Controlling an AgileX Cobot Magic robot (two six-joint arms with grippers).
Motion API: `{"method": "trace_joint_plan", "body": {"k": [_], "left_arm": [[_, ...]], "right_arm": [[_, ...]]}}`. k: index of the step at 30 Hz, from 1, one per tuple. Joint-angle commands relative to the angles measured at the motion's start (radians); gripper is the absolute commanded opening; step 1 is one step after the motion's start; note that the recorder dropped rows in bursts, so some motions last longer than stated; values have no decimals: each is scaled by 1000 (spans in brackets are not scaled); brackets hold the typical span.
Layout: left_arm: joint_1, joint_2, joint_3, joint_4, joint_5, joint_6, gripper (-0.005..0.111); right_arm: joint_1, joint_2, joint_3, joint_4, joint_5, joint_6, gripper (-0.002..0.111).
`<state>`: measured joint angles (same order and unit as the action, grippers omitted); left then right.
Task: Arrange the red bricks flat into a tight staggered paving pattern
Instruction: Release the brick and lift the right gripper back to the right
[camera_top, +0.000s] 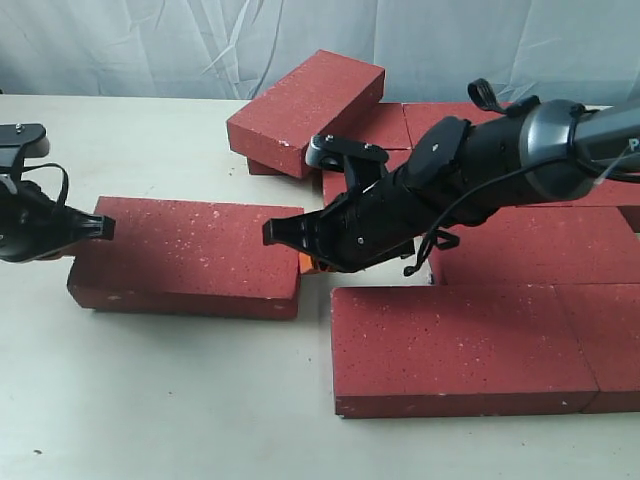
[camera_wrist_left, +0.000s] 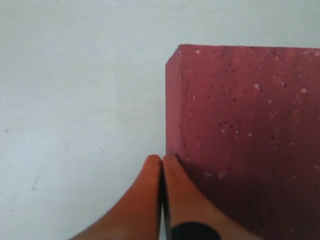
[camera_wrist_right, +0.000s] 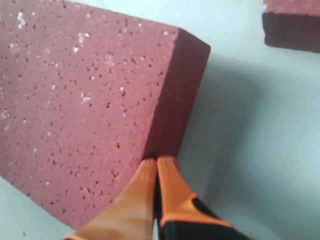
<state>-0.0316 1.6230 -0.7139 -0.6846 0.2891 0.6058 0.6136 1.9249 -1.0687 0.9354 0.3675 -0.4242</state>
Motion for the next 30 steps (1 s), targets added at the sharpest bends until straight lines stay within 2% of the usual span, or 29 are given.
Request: {"method": "trace_joint_plan", "body": {"k": [1, 15, 22, 30], "left_arm": [[34, 8, 1, -32, 63, -1, 0], [51, 7, 1, -16, 69, -1, 0], [51, 3, -2, -31, 76, -1, 0], [51, -42, -53, -38, 148, -3, 0]], "right_arm": [[15, -7, -14, -6, 24, 100, -1], [15, -53, -14, -464, -8, 527, -1], [2, -158, -14, -553, 89, 584, -1], [-138, -316, -14, -649, 271, 574, -1]]}}
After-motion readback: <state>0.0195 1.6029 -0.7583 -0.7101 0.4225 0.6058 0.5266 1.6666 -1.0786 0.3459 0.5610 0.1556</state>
